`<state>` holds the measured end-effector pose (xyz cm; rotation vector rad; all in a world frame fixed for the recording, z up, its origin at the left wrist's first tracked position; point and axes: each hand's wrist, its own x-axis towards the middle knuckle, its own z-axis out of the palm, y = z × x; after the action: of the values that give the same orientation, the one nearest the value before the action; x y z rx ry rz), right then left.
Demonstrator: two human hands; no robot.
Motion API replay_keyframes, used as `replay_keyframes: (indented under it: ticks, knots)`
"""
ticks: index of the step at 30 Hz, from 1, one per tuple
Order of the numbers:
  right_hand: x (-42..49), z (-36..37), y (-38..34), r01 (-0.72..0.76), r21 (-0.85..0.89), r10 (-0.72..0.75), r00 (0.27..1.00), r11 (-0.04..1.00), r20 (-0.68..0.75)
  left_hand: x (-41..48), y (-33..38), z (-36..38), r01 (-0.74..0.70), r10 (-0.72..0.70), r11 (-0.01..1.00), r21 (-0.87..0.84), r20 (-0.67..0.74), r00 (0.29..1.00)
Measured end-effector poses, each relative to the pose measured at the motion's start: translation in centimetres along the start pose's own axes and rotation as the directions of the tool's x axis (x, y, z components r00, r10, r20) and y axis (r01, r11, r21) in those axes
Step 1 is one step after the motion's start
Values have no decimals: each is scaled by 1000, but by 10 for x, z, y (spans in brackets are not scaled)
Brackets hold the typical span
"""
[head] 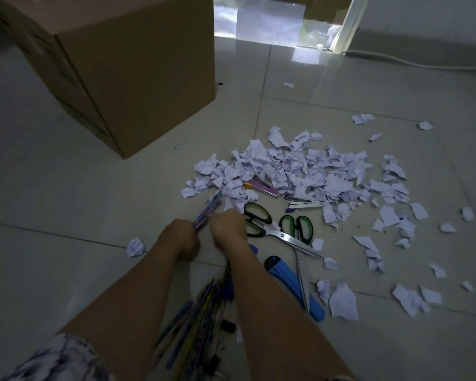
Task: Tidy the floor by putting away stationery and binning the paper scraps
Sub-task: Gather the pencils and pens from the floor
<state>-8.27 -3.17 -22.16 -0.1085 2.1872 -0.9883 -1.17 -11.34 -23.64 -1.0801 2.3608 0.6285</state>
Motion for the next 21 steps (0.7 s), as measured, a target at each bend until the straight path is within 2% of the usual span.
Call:
replay_keyframes:
  ticks: [2,3,6,8,9,11,13,14,16,17,19,21]
  knots:
    - [3,-15,-2,67,-55,-74,989,996,-127,-1,0,-3,59,-65,995,-79,-75,995]
    - [10,-19,4,97,-149,-125,974,984,-188,-2,0,-4,68,-79,992,-106,-105,991]
    - [17,-23,20,103,-531,-188,976,841,-107,-4,2,-7,56,-103,969,-242,-183,978]
    - [19,-21,31,175,-598,-254,966,782,-50,0,4,-7,53,-133,925,-377,-189,973]
    - [17,-22,34,199,-595,-295,953,778,-67,2,7,-7,47,-145,888,-458,-181,973]
    - [14,-23,35,202,-518,-332,928,831,-171,2,16,-11,17,-148,772,-635,-154,977]
    - [7,-24,29,237,-287,-315,911,928,-265,0,29,-19,-28,-121,613,-789,-130,984]
    - [1,-26,21,269,-60,-276,930,961,-242,-2,35,-22,-71,-83,559,-826,-142,986]
    - [-9,-31,1,232,414,-230,972,880,-56,-6,49,-26,-199,2,522,-829,-233,973]
    - [-12,-33,-10,208,496,-248,969,843,15,-8,55,-27,-275,32,519,-809,-304,952]
    - [-15,-34,-28,301,446,-340,940,843,9,-14,65,-27,-408,41,564,-718,-469,882]
    - [-20,-28,-39,399,371,-392,915,839,-97,-18,68,-24,-455,34,639,-621,-568,823]
